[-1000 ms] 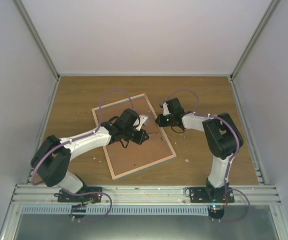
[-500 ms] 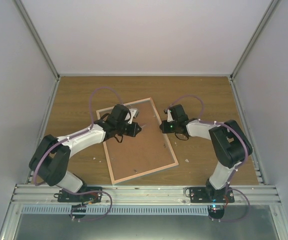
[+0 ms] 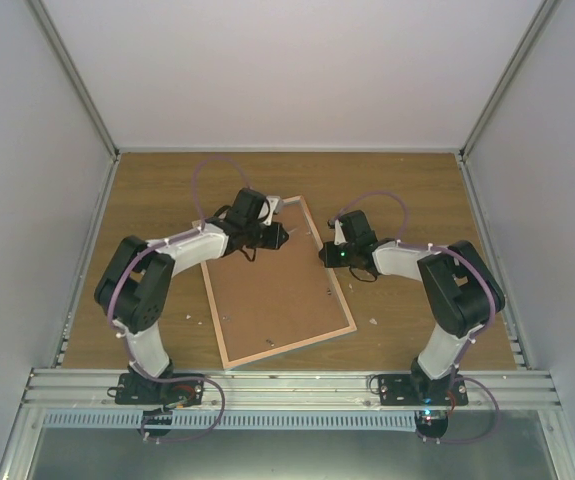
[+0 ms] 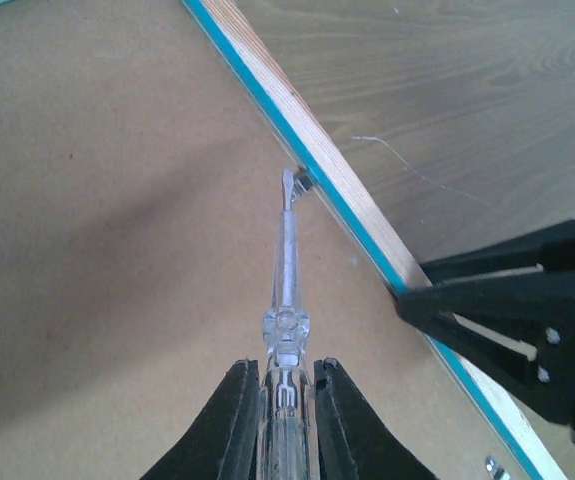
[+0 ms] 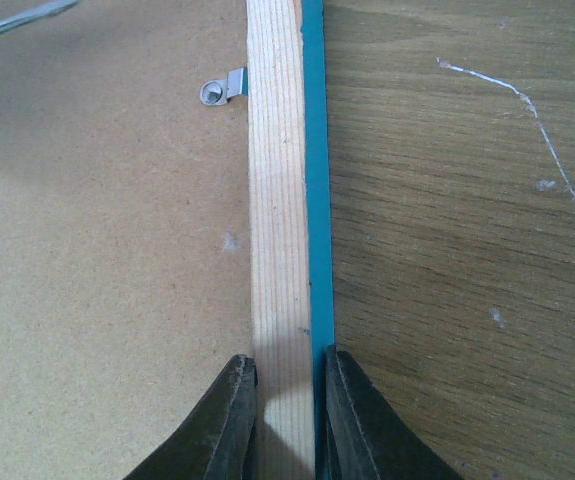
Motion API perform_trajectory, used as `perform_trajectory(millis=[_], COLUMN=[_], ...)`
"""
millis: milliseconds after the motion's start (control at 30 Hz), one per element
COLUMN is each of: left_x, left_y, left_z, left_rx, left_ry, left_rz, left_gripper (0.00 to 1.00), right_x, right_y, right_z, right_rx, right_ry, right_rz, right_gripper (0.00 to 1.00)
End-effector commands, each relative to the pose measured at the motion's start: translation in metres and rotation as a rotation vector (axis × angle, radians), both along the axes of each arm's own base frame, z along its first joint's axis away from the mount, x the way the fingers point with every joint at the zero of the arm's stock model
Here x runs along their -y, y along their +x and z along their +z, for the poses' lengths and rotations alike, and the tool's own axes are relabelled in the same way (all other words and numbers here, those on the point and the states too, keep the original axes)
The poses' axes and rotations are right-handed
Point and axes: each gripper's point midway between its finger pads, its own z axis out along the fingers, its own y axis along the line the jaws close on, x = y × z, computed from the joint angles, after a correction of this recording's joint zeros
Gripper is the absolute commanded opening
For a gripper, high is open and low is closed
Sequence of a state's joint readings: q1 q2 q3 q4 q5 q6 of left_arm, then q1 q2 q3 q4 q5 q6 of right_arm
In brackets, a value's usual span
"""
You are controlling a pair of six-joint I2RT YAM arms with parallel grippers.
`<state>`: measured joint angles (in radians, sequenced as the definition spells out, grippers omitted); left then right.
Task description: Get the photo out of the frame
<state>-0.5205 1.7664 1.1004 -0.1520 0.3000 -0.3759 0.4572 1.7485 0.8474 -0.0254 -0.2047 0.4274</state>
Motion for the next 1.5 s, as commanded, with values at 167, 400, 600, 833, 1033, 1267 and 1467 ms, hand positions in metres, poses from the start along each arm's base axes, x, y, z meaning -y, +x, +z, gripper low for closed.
perform_trajectory(millis=[167, 400, 600, 833, 1033, 1267, 1467], left_x=[0.015, 0.02, 0.025, 0.028, 0.037, 0.044, 0.033], left_y=[0.018, 0.022, 0.023, 0.011, -0.007, -0.017, -0.016], left_z=[-0.012, -0.018, -0.026, -0.031, -0.038, -0.04, -0.024], left_rx=[-0.005, -0.011, -0.031, -0.059, -0.077, -0.087, -0.06], left_ry=[-0.03, -0.031, -0.035, -0.033, -0.004, 0.04, 0.059], left_rz=[-0.039, -0.056, -0.074, -0.113, -0.183, -0.231, -0.167], left_gripper=[0.0, 0.0, 0.0, 0.0, 0.0, 0.0, 0.0], right_x=[0.004, 0.002, 0.004, 0.004, 0.005, 0.007, 0.009], right_y=[-0.03, -0.03, -0.03, -0.028, -0.028, -0.025, -0.024], right_z=[-0.037, -0.04, -0.041, -0.039, -0.038, -0.037, -0.034], right_rx=[-0.144, -0.15, -0.152, -0.141, -0.14, -0.131, -0.119], right_ry=[-0.05, -0.049, -0.053, -0.059, -0.064, -0.075, -0.082], right_rz=[0.029, 0.038, 0.038, 0.034, 0.033, 0.028, 0.021], right_gripper=[0.01, 0.01, 0.01, 0.01, 0.01, 0.01, 0.0])
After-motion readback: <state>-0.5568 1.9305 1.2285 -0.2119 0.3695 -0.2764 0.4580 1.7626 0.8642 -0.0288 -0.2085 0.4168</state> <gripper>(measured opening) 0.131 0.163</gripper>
